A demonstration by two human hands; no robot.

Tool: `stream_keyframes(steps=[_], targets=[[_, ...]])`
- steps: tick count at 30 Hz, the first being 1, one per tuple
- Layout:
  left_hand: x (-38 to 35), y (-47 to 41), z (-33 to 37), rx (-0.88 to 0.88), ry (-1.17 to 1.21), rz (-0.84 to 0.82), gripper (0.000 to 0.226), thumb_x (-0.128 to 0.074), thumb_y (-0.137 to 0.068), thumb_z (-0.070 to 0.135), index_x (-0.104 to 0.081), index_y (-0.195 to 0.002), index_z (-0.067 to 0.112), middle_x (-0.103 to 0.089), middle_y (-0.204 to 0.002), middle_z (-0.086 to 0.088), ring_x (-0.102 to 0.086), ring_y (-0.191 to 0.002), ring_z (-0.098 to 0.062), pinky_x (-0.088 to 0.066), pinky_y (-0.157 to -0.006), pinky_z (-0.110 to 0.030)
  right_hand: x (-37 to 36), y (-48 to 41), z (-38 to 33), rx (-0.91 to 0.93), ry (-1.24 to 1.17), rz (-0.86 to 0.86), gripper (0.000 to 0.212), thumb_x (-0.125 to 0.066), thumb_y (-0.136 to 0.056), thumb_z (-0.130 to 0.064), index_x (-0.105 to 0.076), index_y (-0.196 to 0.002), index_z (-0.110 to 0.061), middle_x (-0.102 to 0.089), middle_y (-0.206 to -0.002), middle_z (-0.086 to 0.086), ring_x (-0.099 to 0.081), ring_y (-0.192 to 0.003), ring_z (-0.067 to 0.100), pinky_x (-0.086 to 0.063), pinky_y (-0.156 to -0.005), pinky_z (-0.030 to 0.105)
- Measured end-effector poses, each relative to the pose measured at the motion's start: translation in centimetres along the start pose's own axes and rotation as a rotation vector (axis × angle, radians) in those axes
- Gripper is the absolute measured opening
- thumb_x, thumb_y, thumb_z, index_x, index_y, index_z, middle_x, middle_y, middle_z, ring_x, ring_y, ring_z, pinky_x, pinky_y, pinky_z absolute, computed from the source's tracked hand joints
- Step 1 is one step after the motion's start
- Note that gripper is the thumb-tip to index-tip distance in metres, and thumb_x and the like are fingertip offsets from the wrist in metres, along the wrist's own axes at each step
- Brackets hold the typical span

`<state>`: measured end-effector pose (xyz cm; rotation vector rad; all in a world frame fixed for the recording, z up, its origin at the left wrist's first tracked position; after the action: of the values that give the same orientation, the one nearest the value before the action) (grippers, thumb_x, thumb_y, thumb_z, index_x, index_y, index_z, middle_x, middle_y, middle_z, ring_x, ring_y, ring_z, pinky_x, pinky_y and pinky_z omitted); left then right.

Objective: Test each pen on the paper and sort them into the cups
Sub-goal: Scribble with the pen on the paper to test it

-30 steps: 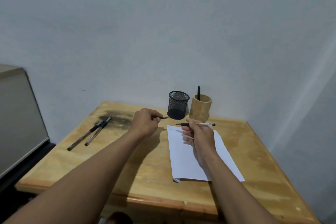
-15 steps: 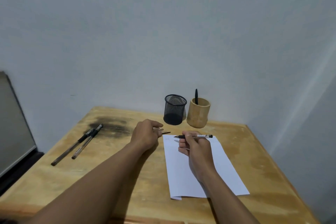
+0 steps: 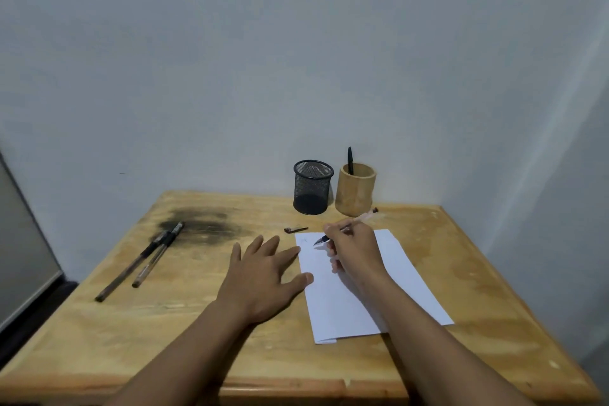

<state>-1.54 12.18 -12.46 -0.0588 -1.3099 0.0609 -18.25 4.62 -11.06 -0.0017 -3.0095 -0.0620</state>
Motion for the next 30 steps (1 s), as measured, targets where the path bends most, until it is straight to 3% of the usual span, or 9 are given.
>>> stream_keyframes(steps=[3, 6, 9, 14, 22, 30], targets=[[-0.2, 0.0, -0.1, -0.003, 0.000, 0.023, 0.071, -0.031, -0.087, 0.079, -0.032, -0.150, 0.047, -0.024, -0.165, 0.002, -0.010, -0.154, -0.025, -0.003, -0.121, -0.057, -0.9, -0.6, -0.7, 0.022, 0.001, -0.022, 0.012, -0.065, -0.088, -0.019, -0.066, -0.085, -0.007, -0.062, -0.065, 0.011, -0.056, -0.062, 0.023, -0.042, -0.052, 0.032], [-0.3, 0.1, -0.2, -0.004, -0.004, 0.042, 0.072, -0.028, -0.087, 0.080, -0.031, -0.150, 0.046, -0.024, -0.164, 0.003, -0.010, -0.154, -0.025, -0.004, -0.122, -0.057, -1.8, -1.0, -0.6, 0.036, 0.049, -0.017, 0.013, -0.068, -0.089, -0.023, -0.067, -0.086, -0.011, -0.069, -0.071, 0.007, -0.064, -0.066, 0.023, -0.049, -0.056, 0.033], [-0.4, 0.3, -0.2, 0.000, 0.001, 0.043, 0.073, -0.026, -0.086, 0.081, -0.030, -0.150, 0.046, -0.024, -0.164, 0.003, -0.009, -0.154, -0.024, -0.003, -0.122, -0.058, -1.7, -1.1, -0.2, 0.079, 0.156, 0.017, 0.017, -0.067, -0.093, -0.028, -0.069, -0.091, -0.011, -0.071, -0.078, 0.003, -0.069, -0.074, 0.017, -0.051, -0.061, 0.025], [-0.5, 0.1, -0.2, 0.041, -0.035, 0.022, 0.077, -0.021, -0.084, 0.083, -0.022, -0.152, 0.047, -0.017, -0.166, 0.001, -0.002, -0.154, -0.030, 0.003, -0.118, -0.064, -1.6, -1.1, -0.1, 0.132, 0.215, 0.017, 0.019, -0.066, -0.094, -0.028, -0.069, -0.087, -0.011, -0.072, -0.074, 0.002, -0.070, -0.070, 0.015, -0.054, -0.062, 0.026], [-0.8, 0.0, -0.4, 0.074, -0.073, -0.017, 0.078, -0.017, -0.083, 0.084, -0.012, -0.153, 0.050, -0.008, -0.168, 0.000, 0.005, -0.154, -0.031, 0.008, -0.117, -0.066, -1.5, -0.8, -0.2, 0.159, 0.315, 0.012, 0.019, -0.065, -0.091, -0.024, -0.068, -0.084, -0.007, -0.071, -0.071, 0.001, -0.067, -0.066, 0.009, -0.043, -0.055, 0.020], [-0.8, -0.1, -0.3, 0.078, -0.079, -0.020, 0.076, -0.018, -0.084, 0.083, -0.014, -0.153, 0.049, -0.008, -0.168, 0.000, 0.004, -0.154, -0.032, 0.007, -0.117, -0.066, -1.8, -1.5, 0.6, 0.178, 0.297, 0.014, 0.025, -0.066, -0.094, -0.034, -0.071, -0.091, -0.010, -0.075, -0.075, 0.000, -0.072, -0.069, 0.013, -0.054, -0.062, 0.026]])
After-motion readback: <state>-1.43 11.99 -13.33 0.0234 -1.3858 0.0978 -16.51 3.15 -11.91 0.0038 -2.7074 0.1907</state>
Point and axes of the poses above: each hand's wrist, its own y-axis away from the middle knuckle, its own x-axis out of the back of the hand, z = x × y, the point moved 4 cm from there along -y, towards the middle knuckle
